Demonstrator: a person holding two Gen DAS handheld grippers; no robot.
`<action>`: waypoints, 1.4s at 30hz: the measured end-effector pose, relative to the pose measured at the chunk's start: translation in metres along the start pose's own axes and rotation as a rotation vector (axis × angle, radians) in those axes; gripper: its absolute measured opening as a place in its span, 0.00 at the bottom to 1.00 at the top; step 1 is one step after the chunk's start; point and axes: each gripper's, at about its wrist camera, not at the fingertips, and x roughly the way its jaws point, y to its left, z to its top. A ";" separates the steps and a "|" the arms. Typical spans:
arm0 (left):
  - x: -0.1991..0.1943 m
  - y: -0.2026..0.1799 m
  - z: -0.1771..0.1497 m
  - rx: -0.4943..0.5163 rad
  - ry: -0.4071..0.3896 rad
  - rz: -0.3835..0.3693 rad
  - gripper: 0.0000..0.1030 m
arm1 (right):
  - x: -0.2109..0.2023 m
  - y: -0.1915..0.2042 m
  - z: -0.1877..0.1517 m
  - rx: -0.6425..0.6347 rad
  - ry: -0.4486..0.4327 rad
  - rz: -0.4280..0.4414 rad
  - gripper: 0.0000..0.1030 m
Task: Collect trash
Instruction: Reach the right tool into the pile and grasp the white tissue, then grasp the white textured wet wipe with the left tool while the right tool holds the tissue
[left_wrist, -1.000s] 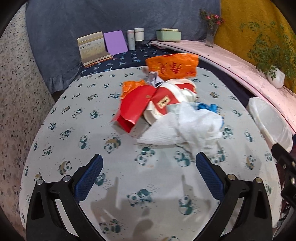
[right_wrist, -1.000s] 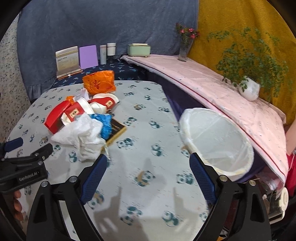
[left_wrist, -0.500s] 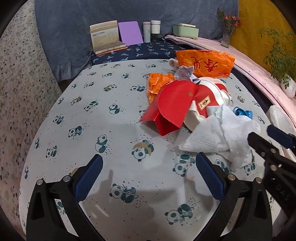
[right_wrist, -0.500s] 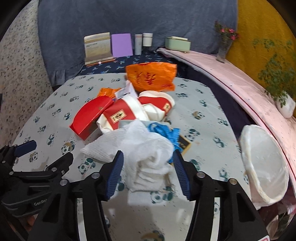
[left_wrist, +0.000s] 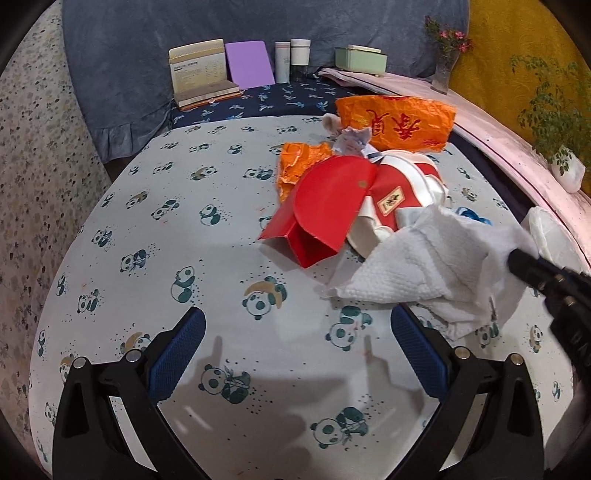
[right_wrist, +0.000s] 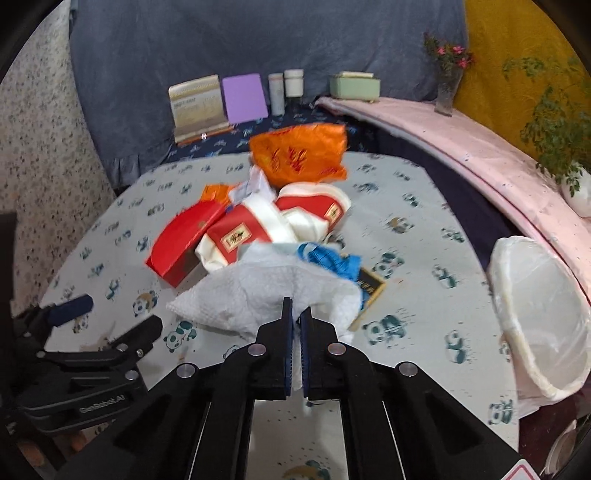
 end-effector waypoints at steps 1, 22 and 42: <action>-0.002 -0.003 0.000 0.006 -0.004 -0.006 0.93 | -0.010 -0.005 0.001 0.013 -0.021 -0.007 0.03; 0.032 -0.072 0.014 0.045 0.059 -0.160 0.73 | -0.067 -0.085 -0.010 0.171 -0.110 -0.145 0.03; -0.008 -0.077 0.009 0.082 0.046 -0.268 0.12 | -0.070 -0.089 -0.015 0.191 -0.122 -0.097 0.03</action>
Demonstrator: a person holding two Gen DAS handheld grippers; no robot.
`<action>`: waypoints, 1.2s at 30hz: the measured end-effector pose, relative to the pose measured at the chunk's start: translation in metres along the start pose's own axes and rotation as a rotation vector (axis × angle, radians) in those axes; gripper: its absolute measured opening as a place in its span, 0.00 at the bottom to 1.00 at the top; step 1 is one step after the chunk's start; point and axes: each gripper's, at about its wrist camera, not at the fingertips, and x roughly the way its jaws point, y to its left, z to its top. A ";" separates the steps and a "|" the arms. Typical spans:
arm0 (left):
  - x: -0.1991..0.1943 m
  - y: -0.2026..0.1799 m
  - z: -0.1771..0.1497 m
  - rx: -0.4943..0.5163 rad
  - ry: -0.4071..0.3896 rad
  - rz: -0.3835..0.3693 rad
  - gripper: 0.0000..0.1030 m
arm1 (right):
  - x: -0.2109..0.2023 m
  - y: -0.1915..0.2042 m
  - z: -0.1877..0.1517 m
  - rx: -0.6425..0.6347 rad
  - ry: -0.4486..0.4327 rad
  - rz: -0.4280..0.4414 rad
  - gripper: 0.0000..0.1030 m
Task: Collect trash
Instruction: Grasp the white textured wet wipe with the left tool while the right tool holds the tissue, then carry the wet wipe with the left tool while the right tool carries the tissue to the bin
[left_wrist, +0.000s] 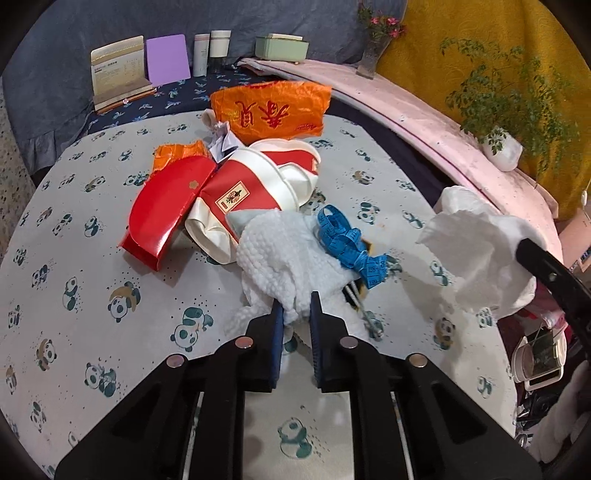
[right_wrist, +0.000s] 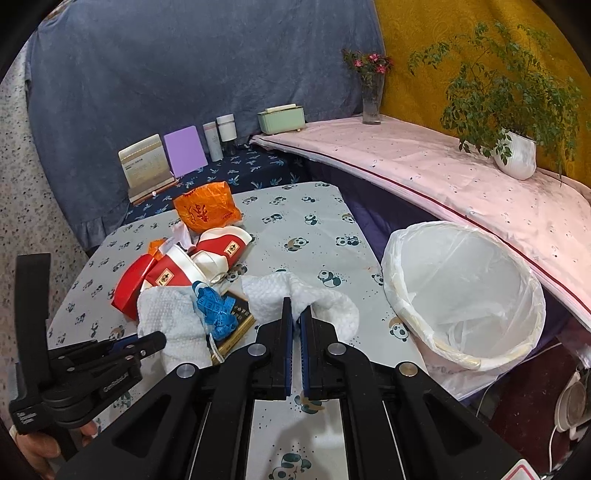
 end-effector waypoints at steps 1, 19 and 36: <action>-0.004 -0.002 0.000 0.006 -0.004 -0.003 0.12 | -0.003 0.000 0.000 0.001 -0.004 0.002 0.04; -0.014 0.010 -0.046 -0.014 0.084 0.045 0.47 | -0.025 0.004 -0.015 -0.012 -0.008 0.034 0.04; 0.007 -0.012 -0.059 0.016 0.130 0.022 0.17 | -0.028 0.005 -0.018 -0.013 -0.009 0.026 0.04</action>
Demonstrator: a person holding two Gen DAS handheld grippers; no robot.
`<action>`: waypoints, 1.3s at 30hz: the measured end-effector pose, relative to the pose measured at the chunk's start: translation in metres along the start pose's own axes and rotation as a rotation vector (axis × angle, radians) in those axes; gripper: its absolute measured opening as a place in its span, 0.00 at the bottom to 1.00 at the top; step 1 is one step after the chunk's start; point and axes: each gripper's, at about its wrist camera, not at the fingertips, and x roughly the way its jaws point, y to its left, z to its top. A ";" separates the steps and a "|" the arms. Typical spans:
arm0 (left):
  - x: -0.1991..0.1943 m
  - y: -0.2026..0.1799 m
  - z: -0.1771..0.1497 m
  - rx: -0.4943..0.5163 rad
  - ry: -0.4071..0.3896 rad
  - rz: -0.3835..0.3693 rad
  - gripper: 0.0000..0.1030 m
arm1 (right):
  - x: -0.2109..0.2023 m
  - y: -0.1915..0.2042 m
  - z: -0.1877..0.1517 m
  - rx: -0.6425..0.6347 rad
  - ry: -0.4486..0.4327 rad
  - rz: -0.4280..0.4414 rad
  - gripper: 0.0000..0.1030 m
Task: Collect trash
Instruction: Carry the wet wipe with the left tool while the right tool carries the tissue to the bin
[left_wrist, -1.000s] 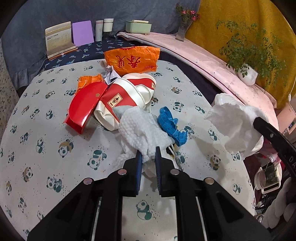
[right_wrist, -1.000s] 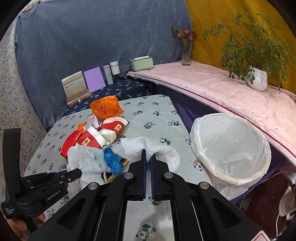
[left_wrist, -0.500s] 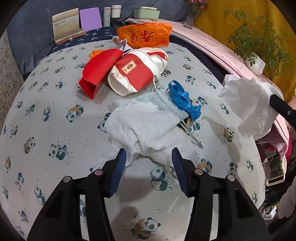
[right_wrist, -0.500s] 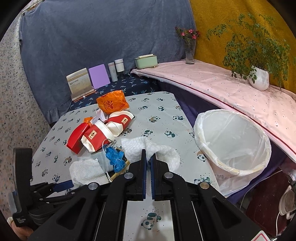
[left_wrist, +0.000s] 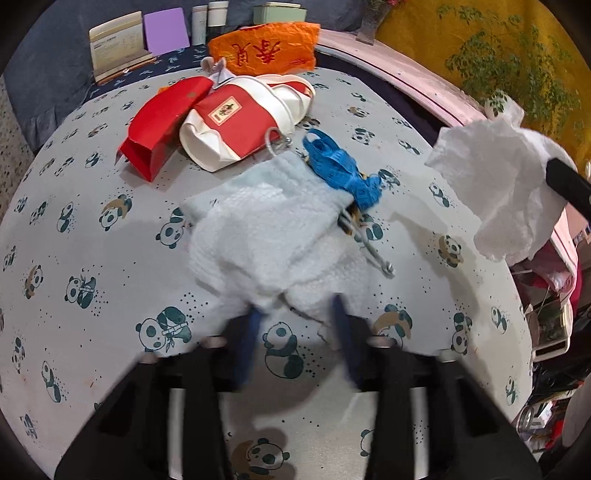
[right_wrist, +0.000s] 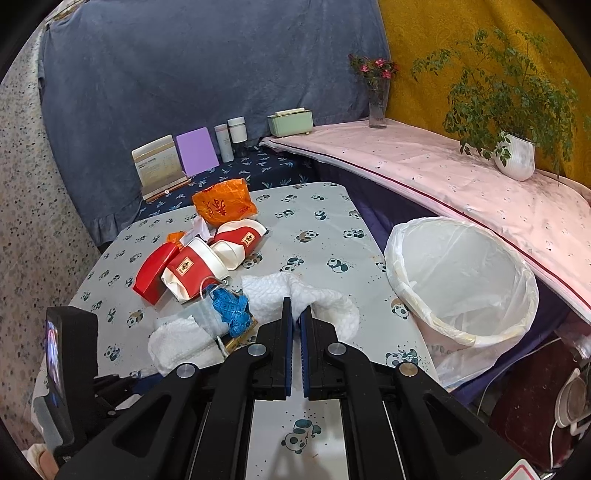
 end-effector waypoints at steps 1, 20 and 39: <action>0.000 0.000 0.000 0.000 0.006 -0.009 0.06 | -0.001 0.000 0.000 -0.001 0.000 0.001 0.04; -0.092 0.004 0.021 0.034 -0.198 -0.039 0.01 | -0.012 -0.001 0.004 -0.001 -0.029 0.014 0.04; -0.127 -0.048 0.091 0.116 -0.380 -0.104 0.01 | -0.034 -0.018 0.021 0.030 -0.100 0.026 0.04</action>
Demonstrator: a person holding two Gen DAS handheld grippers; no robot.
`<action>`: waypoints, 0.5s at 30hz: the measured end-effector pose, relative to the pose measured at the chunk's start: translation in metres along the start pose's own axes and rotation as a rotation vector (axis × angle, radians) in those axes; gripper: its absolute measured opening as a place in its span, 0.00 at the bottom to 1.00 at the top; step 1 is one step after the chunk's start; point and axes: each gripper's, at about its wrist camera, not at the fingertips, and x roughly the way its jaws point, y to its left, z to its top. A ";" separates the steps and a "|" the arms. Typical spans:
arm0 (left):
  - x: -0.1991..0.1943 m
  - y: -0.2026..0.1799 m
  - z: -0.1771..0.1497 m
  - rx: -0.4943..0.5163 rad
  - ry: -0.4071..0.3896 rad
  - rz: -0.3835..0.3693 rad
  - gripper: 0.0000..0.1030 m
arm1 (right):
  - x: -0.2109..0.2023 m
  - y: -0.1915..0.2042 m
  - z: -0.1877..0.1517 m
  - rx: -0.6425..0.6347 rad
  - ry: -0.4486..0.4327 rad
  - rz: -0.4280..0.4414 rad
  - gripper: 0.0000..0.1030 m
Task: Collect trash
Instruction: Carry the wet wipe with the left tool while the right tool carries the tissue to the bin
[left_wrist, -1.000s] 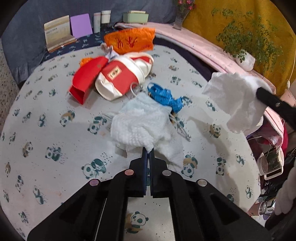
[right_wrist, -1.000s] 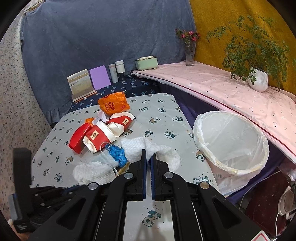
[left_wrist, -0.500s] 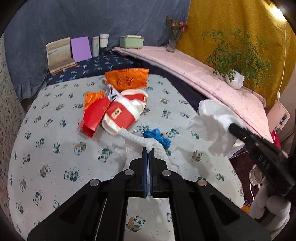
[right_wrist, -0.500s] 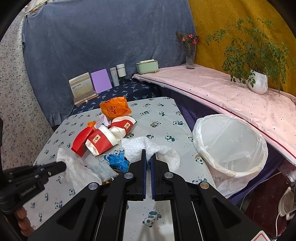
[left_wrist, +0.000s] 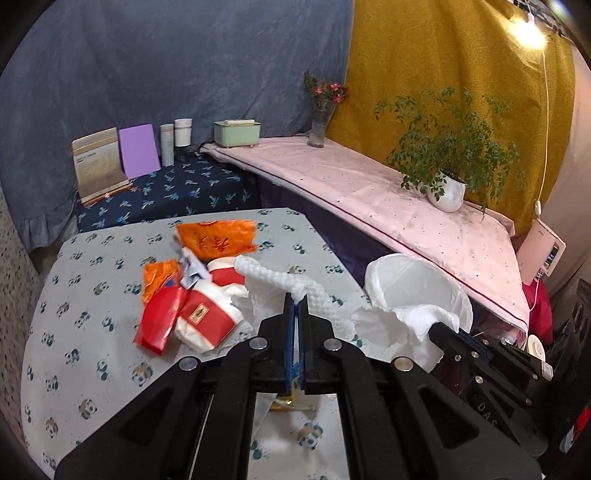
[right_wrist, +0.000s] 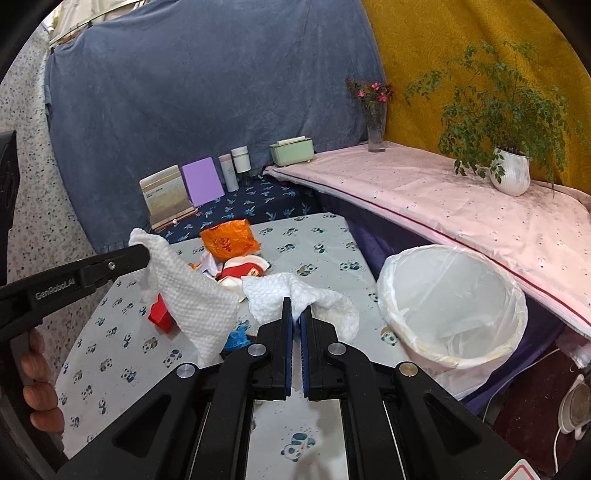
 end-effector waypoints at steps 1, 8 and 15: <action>0.004 -0.005 0.002 0.006 0.001 -0.006 0.01 | 0.000 -0.004 0.002 0.003 -0.005 -0.009 0.04; 0.039 -0.044 0.013 0.051 0.010 -0.075 0.01 | 0.004 -0.046 0.009 0.043 -0.016 -0.093 0.04; 0.081 -0.090 0.022 0.101 0.031 -0.146 0.01 | 0.014 -0.094 0.016 0.085 -0.016 -0.191 0.04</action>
